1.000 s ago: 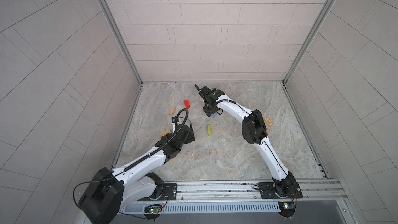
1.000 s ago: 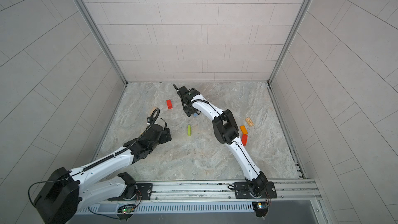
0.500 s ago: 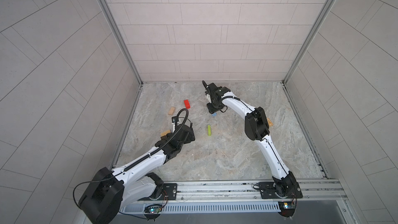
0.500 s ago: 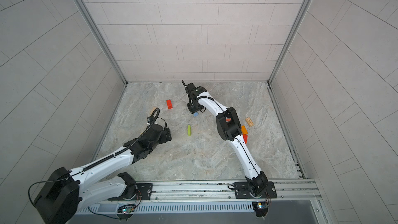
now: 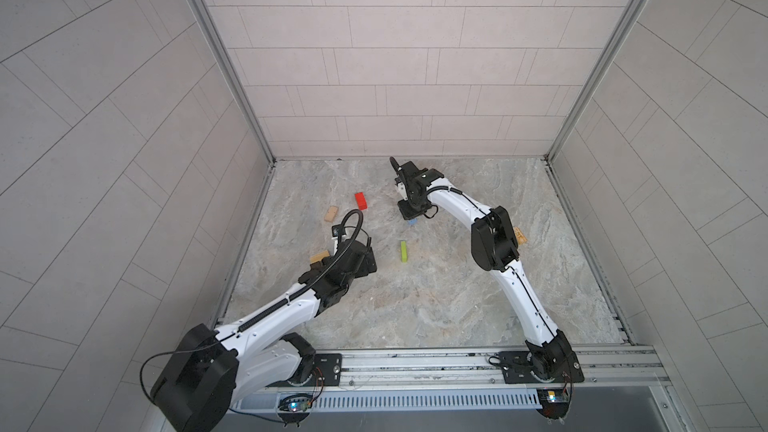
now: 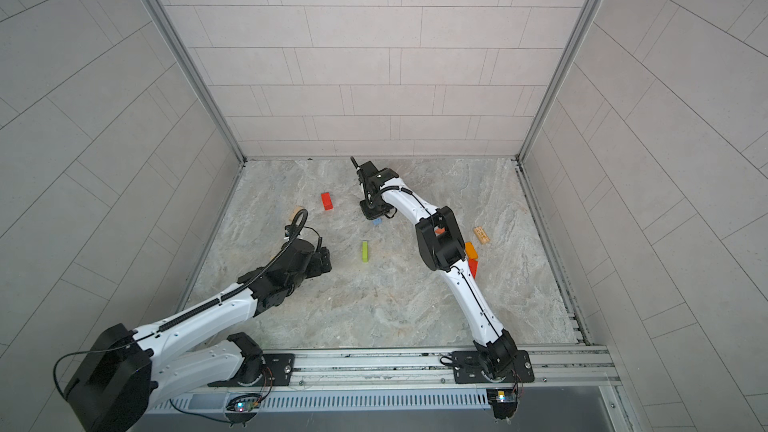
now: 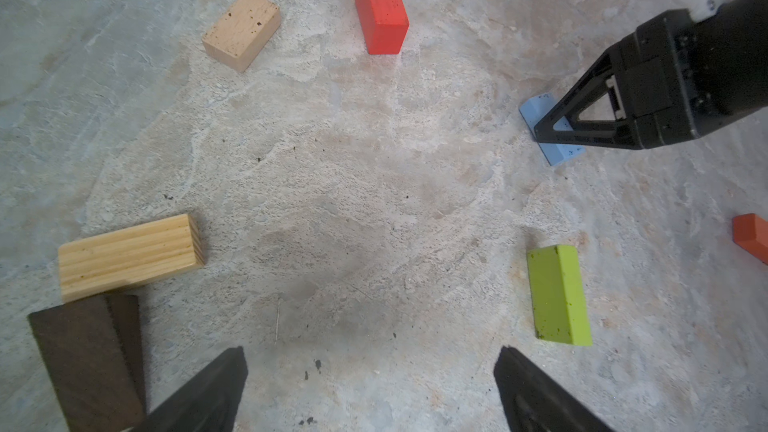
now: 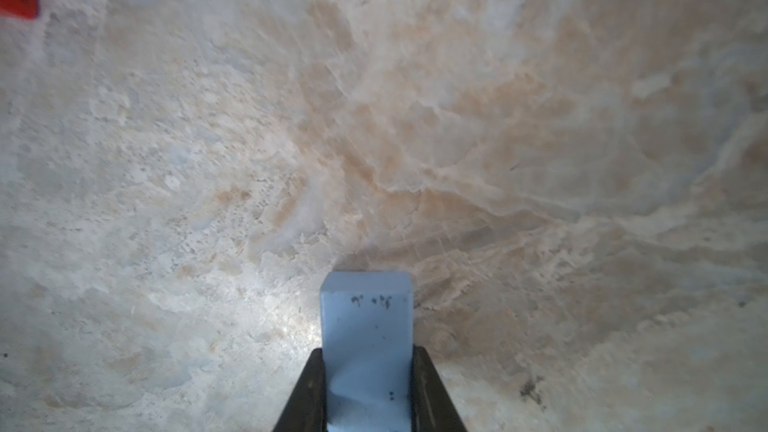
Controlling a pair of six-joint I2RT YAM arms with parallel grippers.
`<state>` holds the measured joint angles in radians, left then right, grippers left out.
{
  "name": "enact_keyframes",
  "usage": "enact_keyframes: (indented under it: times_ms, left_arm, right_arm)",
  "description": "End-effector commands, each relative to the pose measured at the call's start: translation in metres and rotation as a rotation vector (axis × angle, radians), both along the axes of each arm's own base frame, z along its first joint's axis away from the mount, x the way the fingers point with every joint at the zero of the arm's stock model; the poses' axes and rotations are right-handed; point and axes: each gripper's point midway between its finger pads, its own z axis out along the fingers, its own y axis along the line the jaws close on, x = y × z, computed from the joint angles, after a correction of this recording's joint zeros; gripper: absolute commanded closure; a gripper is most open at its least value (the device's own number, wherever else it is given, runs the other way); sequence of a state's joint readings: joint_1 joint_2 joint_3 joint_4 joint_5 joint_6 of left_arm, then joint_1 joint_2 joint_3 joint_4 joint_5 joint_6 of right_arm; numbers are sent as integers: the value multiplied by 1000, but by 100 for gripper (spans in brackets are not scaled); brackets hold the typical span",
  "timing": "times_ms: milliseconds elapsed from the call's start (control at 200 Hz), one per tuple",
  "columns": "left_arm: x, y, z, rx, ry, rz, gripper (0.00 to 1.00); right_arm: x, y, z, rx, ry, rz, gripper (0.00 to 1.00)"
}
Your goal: Build the wood block tower
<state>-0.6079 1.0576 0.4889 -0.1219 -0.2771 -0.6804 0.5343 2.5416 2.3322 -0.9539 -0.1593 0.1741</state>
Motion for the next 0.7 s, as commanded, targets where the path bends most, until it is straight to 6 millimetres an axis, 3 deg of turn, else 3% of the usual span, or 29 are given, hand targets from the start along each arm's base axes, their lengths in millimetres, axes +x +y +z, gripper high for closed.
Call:
enact_keyframes:
  times_ms: [0,190,465,696]
  left_arm:
    - [2,-4,21,-66,-55,-20,5]
    - [8,-24,48,-146,-14,-85,22]
    - [27,-73,81,-273,38,-210,36]
    - [47,-112,95,-324,87,-292,46]
  right_arm:
    - [-5,-4,8,12,31,-13,84]
    - [-15,-3,43,134,24,-20,87]
    - [-46,9,101,602,27,-92,88]
    - [-80,-14,120,802,39,-136,88]
